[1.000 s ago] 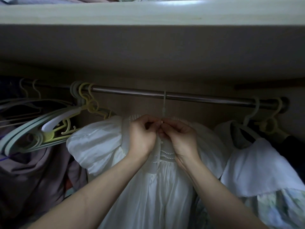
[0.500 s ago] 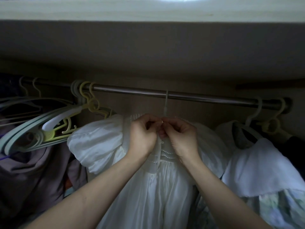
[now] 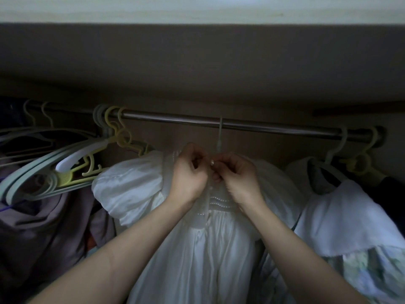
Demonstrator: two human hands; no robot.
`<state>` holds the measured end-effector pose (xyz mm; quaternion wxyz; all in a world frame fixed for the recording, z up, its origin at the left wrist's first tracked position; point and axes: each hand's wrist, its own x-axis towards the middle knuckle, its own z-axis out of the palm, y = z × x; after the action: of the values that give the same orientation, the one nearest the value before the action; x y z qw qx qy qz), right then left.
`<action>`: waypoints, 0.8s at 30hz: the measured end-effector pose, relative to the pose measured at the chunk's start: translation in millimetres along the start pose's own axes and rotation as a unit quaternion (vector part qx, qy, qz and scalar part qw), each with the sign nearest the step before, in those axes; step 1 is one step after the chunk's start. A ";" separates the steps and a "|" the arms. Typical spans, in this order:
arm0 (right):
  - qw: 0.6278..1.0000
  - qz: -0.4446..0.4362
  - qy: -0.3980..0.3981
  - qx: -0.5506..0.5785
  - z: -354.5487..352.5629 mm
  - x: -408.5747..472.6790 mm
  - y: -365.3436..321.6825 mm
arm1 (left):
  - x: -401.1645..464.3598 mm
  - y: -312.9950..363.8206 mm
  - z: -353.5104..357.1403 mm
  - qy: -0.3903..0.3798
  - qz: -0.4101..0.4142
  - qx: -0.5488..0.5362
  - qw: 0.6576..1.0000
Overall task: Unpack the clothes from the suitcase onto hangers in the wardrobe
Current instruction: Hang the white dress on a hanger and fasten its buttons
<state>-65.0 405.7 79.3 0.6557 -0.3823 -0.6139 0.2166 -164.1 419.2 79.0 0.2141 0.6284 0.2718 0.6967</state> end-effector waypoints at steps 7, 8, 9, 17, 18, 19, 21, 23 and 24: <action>0.996 -0.053 0.016 -0.063 -23.1 4.6 9.2 | 18.6 -18.0 -19.5 -0.144 0.016 0.163 0.976; 0.978 -0.125 0.015 -0.166 -26.0 0.9 13.4 | 19.9 -21.7 -22.9 -0.152 0.005 0.155 0.976; 0.952 -0.192 -0.020 -0.239 -27.2 -4.5 16.1 | 20.8 -24.4 -25.6 -0.158 -0.001 0.148 0.976; 0.646 -0.255 -0.276 -0.664 -15.5 -3.7 15.4 | 23.6 -18.9 -31.0 -0.212 0.121 0.273 0.930; 0.652 -0.251 -0.281 -0.658 -18.4 0.1 20.0 | 21.5 -19.2 -33.5 -0.209 0.159 0.302 0.916; 0.676 -0.240 -0.288 -0.634 -21.6 2.8 23.3 | 18.7 -20.8 -36.7 -0.201 0.212 0.343 0.893; 0.766 -0.213 -0.275 -0.540 -26.9 3.7 26.8 | 9.5 -24.2 -42.7 -0.221 0.301 0.440 0.817; 0.842 -0.179 -0.242 -0.447 -32.1 1.8 24.3 | -0.5 -33.2 -46.7 -0.269 0.354 0.496 0.746; 0.866 -0.159 -0.231 -0.413 -35.1 0.0 24.2 | -4.7 -36.8 -47.2 -0.297 0.373 0.508 0.717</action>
<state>-26.4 412.2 62.4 0.3027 -0.4541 -0.8339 -0.0820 -211.9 439.0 48.7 -0.3449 0.8677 0.2510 0.2551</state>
